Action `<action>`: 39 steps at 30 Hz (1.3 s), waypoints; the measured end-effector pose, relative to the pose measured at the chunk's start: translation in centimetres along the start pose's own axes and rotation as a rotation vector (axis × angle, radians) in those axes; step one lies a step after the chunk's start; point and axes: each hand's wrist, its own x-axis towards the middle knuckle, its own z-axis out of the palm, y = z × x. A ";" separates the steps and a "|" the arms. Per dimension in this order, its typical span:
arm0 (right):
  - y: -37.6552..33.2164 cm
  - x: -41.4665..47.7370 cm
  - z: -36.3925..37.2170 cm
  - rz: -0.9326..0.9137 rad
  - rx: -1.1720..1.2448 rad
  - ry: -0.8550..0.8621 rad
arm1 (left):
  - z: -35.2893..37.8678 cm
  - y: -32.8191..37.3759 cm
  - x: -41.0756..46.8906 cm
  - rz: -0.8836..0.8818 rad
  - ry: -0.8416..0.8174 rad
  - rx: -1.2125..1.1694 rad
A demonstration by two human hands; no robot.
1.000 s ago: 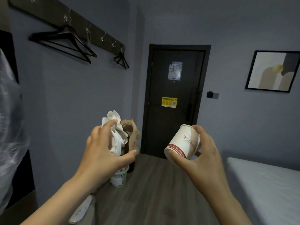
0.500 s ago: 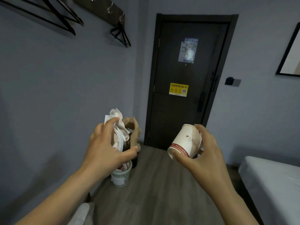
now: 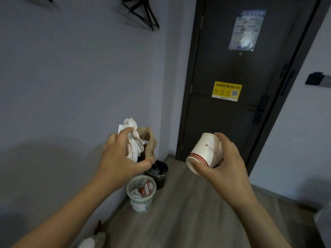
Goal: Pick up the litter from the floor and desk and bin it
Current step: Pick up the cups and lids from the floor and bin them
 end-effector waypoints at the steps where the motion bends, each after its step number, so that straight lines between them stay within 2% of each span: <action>1: 1.1 1.2 0.6 0.016 -0.005 -0.022 | 1.2 -0.7 1.0 -0.004 -0.014 0.007; 9: 9.1 10.0 7.2 0.098 -0.075 -0.172 | 9.2 -8.5 9.3 -0.151 -0.148 0.019; 17: 15.7 20.7 17.6 0.224 -0.102 -0.274 | 16.6 -19.1 20.5 -0.292 -0.224 0.073; 24: 21.4 27.9 26.0 0.369 -0.087 -0.379 | 22.6 -27.7 27.5 -0.386 -0.462 0.204; 32: 30.3 35.4 32.6 0.423 -0.127 -0.531 | 30.0 -32.9 32.6 -0.549 -0.604 0.267; 39: 38.6 42.3 38.3 0.468 -0.097 -0.769 | 36.8 -36.9 34.2 -0.764 -0.584 0.351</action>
